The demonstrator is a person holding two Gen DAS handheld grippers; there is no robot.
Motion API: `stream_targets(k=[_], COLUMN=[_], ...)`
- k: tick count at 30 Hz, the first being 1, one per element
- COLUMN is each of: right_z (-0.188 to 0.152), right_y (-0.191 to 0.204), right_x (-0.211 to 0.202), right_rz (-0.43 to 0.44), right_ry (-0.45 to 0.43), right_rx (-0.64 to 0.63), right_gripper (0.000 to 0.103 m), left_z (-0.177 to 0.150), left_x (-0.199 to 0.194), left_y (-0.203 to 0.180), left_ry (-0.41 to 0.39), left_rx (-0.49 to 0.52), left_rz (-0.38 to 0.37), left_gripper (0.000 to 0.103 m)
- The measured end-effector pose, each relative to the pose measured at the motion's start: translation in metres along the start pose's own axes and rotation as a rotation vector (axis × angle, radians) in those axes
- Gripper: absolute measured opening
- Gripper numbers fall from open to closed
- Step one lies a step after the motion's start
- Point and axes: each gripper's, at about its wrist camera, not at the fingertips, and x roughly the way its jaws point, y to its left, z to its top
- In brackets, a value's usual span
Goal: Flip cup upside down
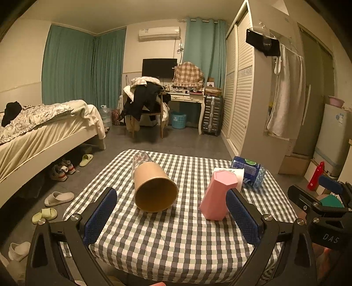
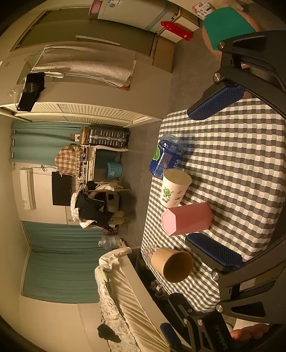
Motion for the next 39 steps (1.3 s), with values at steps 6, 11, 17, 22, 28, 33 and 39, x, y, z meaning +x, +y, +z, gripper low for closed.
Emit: stream_targets(k=[6,11,17,22,28,33,39], right_z=[-0.0004,-0.0003,-0.0004,-0.0005,-0.0029,-0.0034,-0.0048], right_y=[0.001,0.0009,0.0012,0.0014,0.0021,0.002,0.0008], right_x=[-0.0001,-0.0001,-0.0001,0.0,0.0005,0.0009,0.0032], right_rz=[-0.001,0.0,0.0,0.0,-0.001,-0.001,-0.001], right_ry=[0.0,0.0,0.001,0.002,0.006,0.008,0.018], right_rx=[-0.002,-0.002,-0.001,-0.002,-0.007,-0.009,-0.014], right_gripper=[0.103,0.103,0.103,0.103,0.103,0.103,0.103], left_z=[0.0009,0.0008,-0.0005,-0.0021,-0.0014,-0.0017,-0.0015], left_x=[-0.0018,-0.0022,-0.0022,-0.0014,-0.0007,-0.0004,-0.0006], left_y=[0.0017,0.0025,0.002,0.0007,0.0007,0.0008,0.0007], left_ry=[-0.003,-0.003,-0.006,-0.002,-0.001,0.002,0.0], left_rx=[-0.005,-0.006,-0.005,-0.007,-0.014,-0.014,-0.014], left_rz=[0.005,0.005,0.011,0.018,0.021,0.02,0.021], left_gripper=[0.102,0.102,0.102,0.102,0.102,0.102,0.102])
